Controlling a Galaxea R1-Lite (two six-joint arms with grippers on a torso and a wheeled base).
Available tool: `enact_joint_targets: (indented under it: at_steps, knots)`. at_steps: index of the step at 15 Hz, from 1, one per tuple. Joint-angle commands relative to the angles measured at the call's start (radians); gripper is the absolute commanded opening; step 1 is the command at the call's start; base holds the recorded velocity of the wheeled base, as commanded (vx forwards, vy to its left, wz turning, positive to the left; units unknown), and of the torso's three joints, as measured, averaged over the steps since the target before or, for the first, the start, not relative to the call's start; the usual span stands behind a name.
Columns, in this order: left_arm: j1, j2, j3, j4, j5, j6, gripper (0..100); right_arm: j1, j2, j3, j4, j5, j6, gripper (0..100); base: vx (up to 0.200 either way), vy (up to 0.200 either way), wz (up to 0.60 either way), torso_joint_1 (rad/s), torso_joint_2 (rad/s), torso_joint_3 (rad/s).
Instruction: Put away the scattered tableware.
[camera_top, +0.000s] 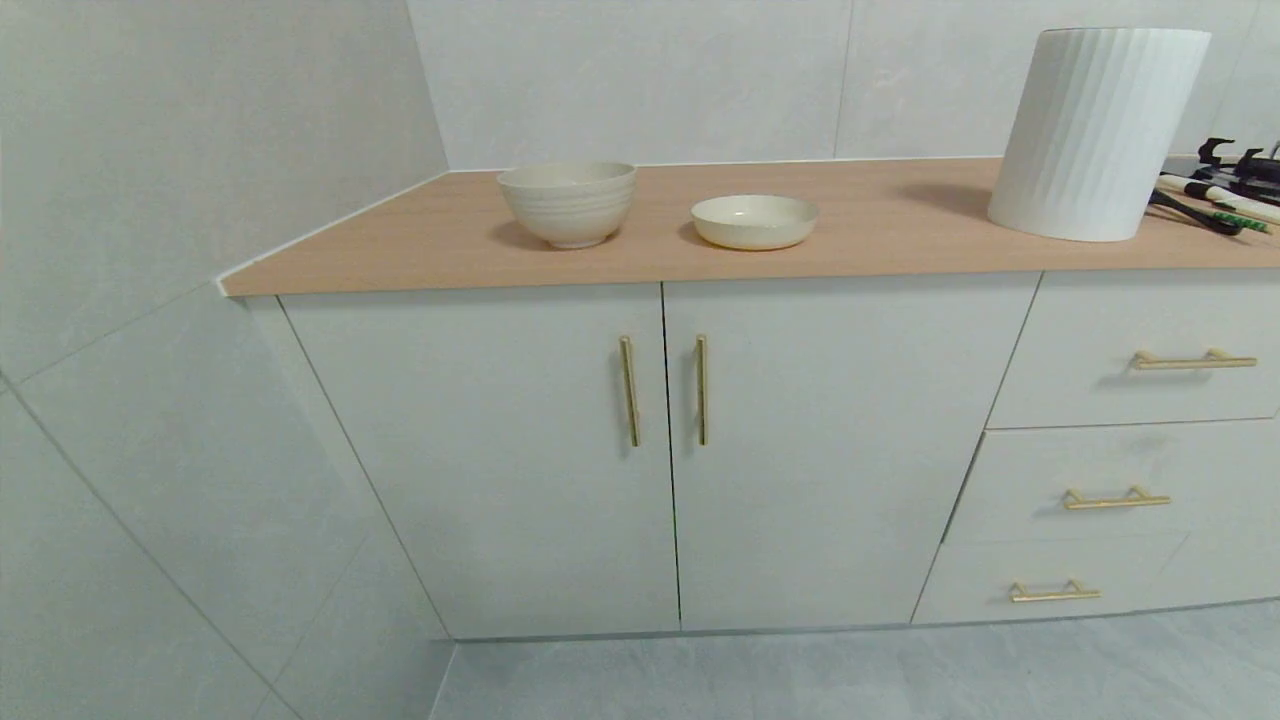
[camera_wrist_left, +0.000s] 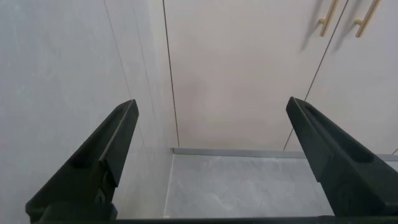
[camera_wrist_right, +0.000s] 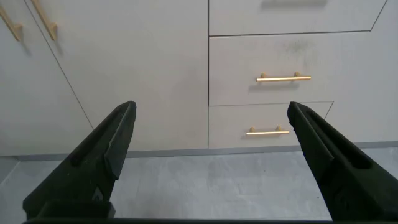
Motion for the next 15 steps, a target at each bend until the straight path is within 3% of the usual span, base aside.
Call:
enact_joint_targets:
  at_steps: [1,9,10,11,15]
  knots:
    - [0.0,0.0,0.0,0.0,0.001,0.0,100,0.001,0.001,0.0,0.0,0.0,0.001,100,0.0,0.0,0.0,0.0,0.0,0.0]
    - [0.0,0.0,0.0,0.0,0.001,0.0,100,0.005,0.024,-0.027,-0.002,0.017,-0.042,100,0.0,0.0,0.0,0.0,0.0,0.0]
    - [0.0,0.0,0.0,0.0,0.001,0.0,100,0.016,0.062,-0.104,0.0,0.048,-0.027,100,0.0,0.0,0.0,0.0,0.0,0.0]
    - [0.0,0.0,0.0,0.0,0.001,0.0,100,0.057,0.229,-0.284,0.029,0.126,0.073,100,0.0,0.0,0.0,0.0,0.0,0.0]
    - [0.0,0.0,0.0,0.0,0.001,0.0,100,0.113,0.749,-0.505,0.041,0.309,0.062,100,0.0,0.0,0.0,0.0,0.0,0.0]
